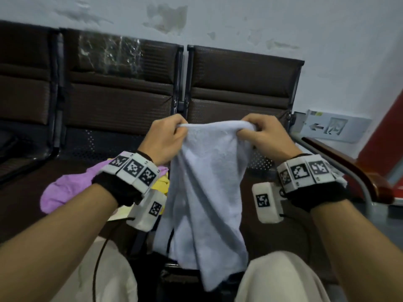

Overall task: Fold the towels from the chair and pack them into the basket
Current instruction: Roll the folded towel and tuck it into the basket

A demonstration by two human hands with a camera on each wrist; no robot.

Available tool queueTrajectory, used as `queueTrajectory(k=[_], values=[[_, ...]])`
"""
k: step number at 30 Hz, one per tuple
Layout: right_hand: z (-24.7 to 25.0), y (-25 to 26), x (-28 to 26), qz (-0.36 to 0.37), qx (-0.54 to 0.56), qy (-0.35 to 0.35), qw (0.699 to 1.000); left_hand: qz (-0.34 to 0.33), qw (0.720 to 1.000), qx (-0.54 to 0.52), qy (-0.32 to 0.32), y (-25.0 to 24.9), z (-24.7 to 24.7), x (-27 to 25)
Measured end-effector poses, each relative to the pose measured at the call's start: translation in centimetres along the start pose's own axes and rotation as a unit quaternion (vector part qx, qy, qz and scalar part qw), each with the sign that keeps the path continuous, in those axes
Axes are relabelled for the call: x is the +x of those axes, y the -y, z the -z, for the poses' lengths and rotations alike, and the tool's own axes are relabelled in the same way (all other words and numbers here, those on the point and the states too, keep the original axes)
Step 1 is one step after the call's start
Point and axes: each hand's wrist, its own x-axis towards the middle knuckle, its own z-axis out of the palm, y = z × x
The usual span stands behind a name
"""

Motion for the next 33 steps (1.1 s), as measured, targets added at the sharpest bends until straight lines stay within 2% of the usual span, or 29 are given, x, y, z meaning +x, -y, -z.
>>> queueTrajectory(k=[2,4,8,11,14,18,20,24,29,33], values=[[0.2,1.2,0.9,0.006,0.077,-0.04,0.996,-0.008,1.0,-0.016,-0.017,-0.7,1.6,1.0],[-0.3,1.4,1.5,-0.01,0.076,-0.048,0.996,-0.012,1.0,-0.017,-0.016,-0.8,2.5,1.7],[-1.2,-0.9,2.4,-0.073,0.059,-0.048,0.994,0.017,0.998,0.022,0.064,1.2,1.6,3.4],[-1.2,-2.2,3.6,-0.086,0.036,-0.064,0.994,0.036,0.994,0.021,0.1,2.0,-0.3,5.2],[-0.8,-2.6,5.1,-0.075,0.042,-0.112,0.99,0.028,0.998,0.006,0.063,1.3,-1.9,7.2],[0.2,-2.3,4.5,-0.03,0.129,-0.178,0.975,-0.008,0.999,-0.05,-0.017,-0.5,-2.6,8.2],[0.3,-2.5,2.6,-0.02,0.146,-0.17,0.974,-0.022,0.995,-0.089,-0.026,-1.2,-2.8,6.8],[-0.7,-4.3,-3.2,-0.054,0.089,-0.102,0.989,-0.016,0.991,-0.125,0.032,-1.3,-4.0,0.6],[-3.7,-6.6,-11.2,-0.136,0.051,0.01,0.989,0.075,0.979,-0.151,0.11,-0.1,-5.6,-8.8],[-6.0,-8.5,-15.7,-0.202,0.067,0.04,0.976,0.128,0.962,-0.148,0.192,1.5,-6.7,-14.2]])
